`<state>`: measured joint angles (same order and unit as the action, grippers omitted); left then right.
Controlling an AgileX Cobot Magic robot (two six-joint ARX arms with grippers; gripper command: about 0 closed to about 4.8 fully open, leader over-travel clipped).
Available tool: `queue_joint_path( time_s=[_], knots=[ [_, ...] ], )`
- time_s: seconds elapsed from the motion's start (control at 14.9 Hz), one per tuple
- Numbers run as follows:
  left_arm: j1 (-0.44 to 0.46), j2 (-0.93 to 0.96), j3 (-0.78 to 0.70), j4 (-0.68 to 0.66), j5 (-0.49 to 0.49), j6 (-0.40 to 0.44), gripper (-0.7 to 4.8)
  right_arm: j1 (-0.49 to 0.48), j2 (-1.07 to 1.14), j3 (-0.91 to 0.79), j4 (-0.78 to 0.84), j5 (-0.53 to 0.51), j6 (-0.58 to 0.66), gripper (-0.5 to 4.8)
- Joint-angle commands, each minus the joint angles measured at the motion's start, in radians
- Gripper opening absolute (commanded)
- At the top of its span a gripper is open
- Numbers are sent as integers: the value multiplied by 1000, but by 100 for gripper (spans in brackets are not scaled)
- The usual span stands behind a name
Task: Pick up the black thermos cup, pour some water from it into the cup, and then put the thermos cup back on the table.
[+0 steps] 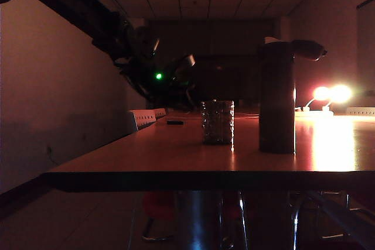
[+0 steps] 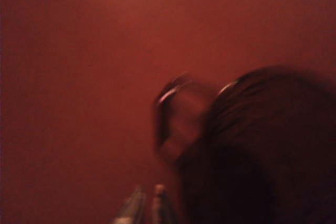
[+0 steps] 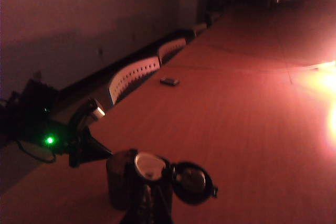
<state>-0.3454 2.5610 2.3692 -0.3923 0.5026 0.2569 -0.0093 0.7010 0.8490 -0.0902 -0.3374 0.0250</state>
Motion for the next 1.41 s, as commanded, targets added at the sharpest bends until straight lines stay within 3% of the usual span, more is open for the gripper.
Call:
queue_joint_path(
  time_s=[0.07, 0.27, 0.47, 0.87, 1.41],
  knots=[
    [1, -6, 3, 145, -62, -60, 35, 0, -3, 4, 20, -6, -2, -1],
    [-8, -6, 3, 338, -75, -233, -8, 0, -3, 4, 20, -10, -2, -1],
    [-19, -6, 3, 376, -66, -314, -8, 0, -3, 4, 20, -25, -2, -1],
    [-55, 8, 3, 377, -31, -325, -8, 0, -3, 4, 21, -25, -2, -1],
    [-66, 32, 3, 320, -61, -317, -8, 0, -15, 4, 19, -43, -2, -1]
  ],
)
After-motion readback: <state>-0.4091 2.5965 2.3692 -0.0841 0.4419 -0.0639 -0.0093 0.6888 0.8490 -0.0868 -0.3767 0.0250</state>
